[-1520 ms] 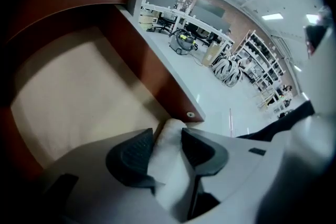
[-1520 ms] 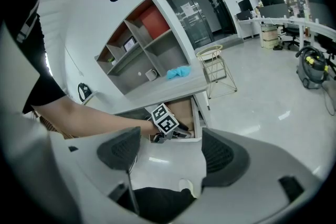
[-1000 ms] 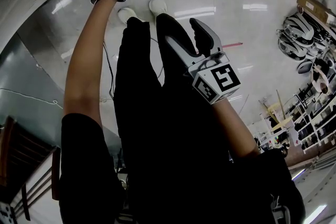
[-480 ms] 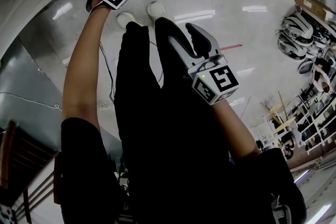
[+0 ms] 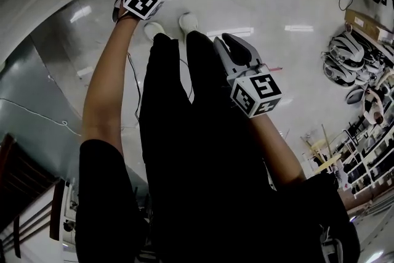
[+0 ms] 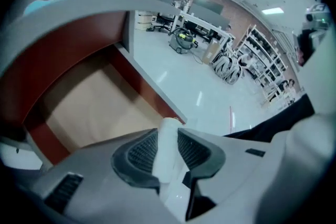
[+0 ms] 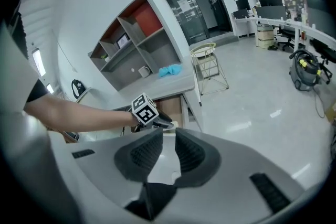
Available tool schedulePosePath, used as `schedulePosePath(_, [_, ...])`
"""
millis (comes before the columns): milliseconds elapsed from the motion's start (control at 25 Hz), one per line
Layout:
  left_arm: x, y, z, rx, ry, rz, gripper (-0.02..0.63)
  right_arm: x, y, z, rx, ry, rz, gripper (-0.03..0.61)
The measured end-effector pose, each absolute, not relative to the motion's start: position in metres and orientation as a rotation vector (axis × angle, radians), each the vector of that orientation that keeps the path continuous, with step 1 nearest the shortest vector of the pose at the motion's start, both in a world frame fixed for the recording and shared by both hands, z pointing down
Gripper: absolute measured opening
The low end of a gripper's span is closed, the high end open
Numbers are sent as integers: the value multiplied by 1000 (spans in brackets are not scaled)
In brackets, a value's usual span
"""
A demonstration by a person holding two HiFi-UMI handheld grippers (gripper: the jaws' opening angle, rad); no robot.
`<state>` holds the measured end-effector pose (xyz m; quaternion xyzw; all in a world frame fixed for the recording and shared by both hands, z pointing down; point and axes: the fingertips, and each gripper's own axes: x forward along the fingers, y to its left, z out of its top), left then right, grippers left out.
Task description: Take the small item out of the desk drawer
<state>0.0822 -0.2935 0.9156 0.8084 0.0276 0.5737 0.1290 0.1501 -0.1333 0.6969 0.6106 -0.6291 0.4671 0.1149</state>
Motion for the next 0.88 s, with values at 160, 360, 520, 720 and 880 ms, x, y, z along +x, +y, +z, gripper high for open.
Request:
schedulePosePath(160, [78, -301, 888, 2335, -18, 1572, 117, 150, -143, 684, 1763, -1883, 1347, 37])
schedulePosePath(360, [73, -309, 852, 2393, -84, 1536, 117, 142, -157, 661, 1720, -1944, 1299, 5])
schedulePosePath(520, [68, -313, 825, 2409, -115, 1513, 117, 137, -172, 641, 1702, -1988, 1256, 0])
schedulePosePath(720, [60, -313, 800, 2408, -128, 1502, 117, 131, -186, 617, 1670, -2038, 1207, 0])
schedulePosePath(880, [59, -305, 778, 2422, -106, 1516, 117, 126, -190, 601, 1612, -2075, 1172, 0])
